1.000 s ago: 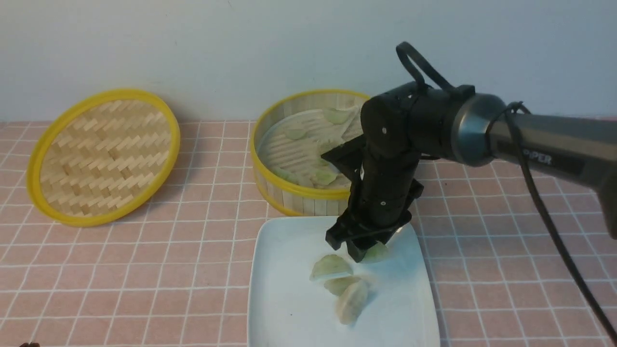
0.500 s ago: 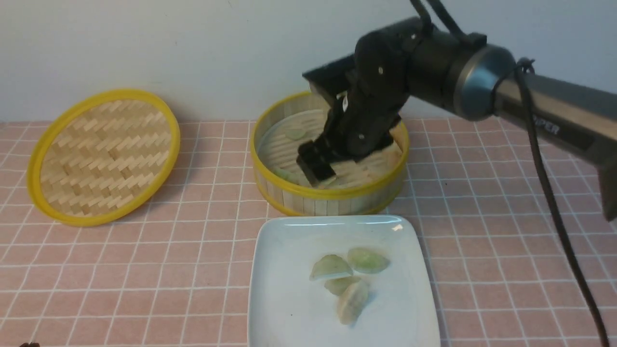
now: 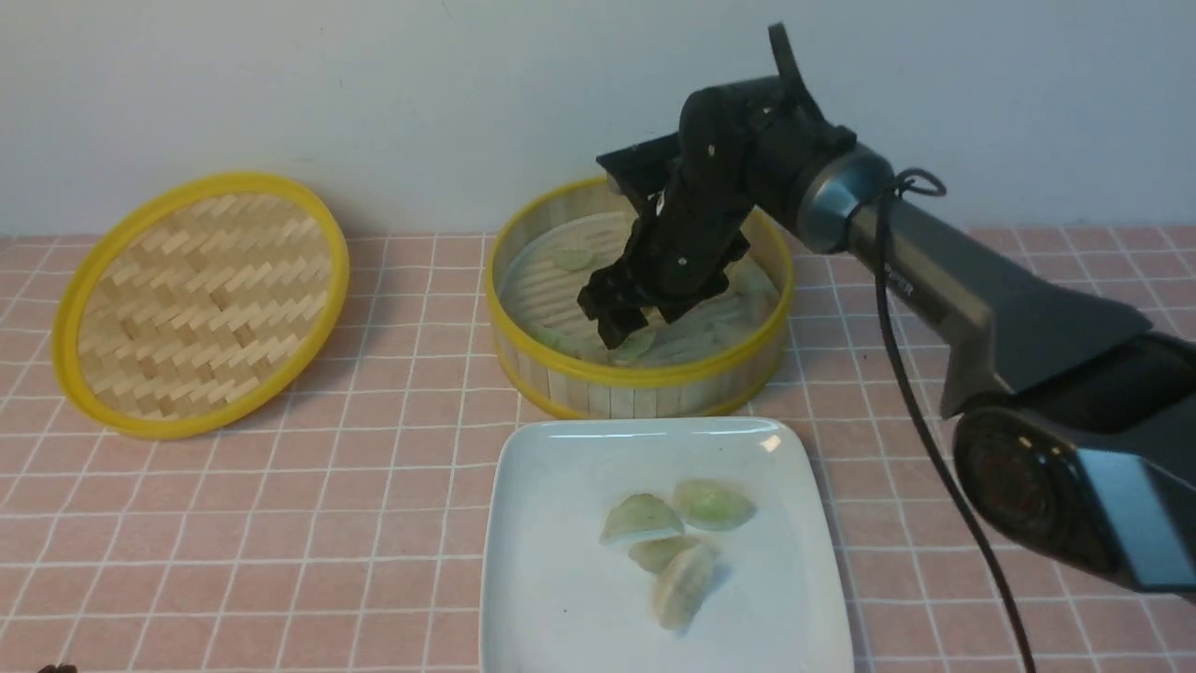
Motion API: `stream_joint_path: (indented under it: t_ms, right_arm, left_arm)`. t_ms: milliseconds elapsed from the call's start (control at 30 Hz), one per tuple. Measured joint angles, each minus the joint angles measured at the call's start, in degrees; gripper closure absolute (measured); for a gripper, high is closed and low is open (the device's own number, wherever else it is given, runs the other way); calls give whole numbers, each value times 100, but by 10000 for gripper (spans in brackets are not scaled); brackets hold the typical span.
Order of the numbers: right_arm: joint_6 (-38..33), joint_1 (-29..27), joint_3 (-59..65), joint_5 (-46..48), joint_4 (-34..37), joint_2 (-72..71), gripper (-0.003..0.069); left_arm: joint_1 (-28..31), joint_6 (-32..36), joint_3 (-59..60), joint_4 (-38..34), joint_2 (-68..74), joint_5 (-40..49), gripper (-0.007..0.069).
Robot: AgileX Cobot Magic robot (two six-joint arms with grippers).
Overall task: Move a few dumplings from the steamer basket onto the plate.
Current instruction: Use the right arm to grab a dumpling from inside the steamer, then use the right arm to put the dumpling into the plate
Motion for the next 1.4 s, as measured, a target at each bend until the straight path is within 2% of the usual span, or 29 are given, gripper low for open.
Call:
stream_joint_path:
  t_ms: [100, 133, 200, 233, 467, 533, 600, 700, 733, 767, 833, 933, 1000, 1200, 1300, 1333, 1400]
  right_arm:
    - [-1, 6, -51, 6, -38, 33, 343]
    - [-1, 6, -64, 1, -38, 25, 438]
    - [-1, 6, -69, -4, -38, -5, 550]
    - [5, 6, -69, 1, -47, -17, 557]
    - [30, 6, 37, 38, -54, -629, 554]
    - [44, 6, 483, 23, -43, -1256, 554]
    - [50, 6, 1042, 7, 29, -1779, 554]
    - [-1, 41, 2743, -6, 365, -2984, 554]
    - [3, 47, 2844, -6, 365, -3042, 554]
    - [-34, 115, 3713, 0, 536, -3457, 554]
    - [-77, 229, 4573, 0, 753, -3815, 554]
    - [-155, 394, 5252, -108, 983, -3980, 554]
    - [-283, 662, 5774, -518, 1157, -3970, 554]
    - [-345, 1179, 6004, -1295, 1188, -3543, 552]
    - [-345, 1218, 5917, -1362, 1236, -3335, 511]
    - [-345, 1218, 5884, -1386, 1237, -3290, 472]
    - [-274, 1218, 5801, -1473, 1201, -3271, 336]
  left_arm:
    - [0, 0, 0, 0, 0, 0, 631]
    - [0, 0, 0, 0, 0, 0, 631]
    - [0, 0, 0, 0, 0, 0, 631]
    - [0, 0, 0, 0, 0, 0, 631]
    - [0, 0, 0, 0, 0, 0, 631]
    - [0, 0, 0, 0, 0, 0, 631]
    - [0, 0, 0, 0, 0, 0, 631]
    - [0, 0, 0, 0, 0, 0, 631]
    - [0, 0, 0, 0, 0, 0, 631]
    - [0, 0, 0, 0, 0, 0, 631]
    - [0, 0, 0, 0, 0, 0, 631]
    - [0, 0, 0, 0, 0, 0, 631]
    - [0, 0, 0, 0, 0, 0, 631]
    - [0, 0, 0, 0, 0, 0, 631]
    - [0, 0, 0, 0, 0, 0, 631]
    - [0, 0, 0, 0, 0, 0, 631]
    - [0, 0, 0, 0, 0, 0, 631]
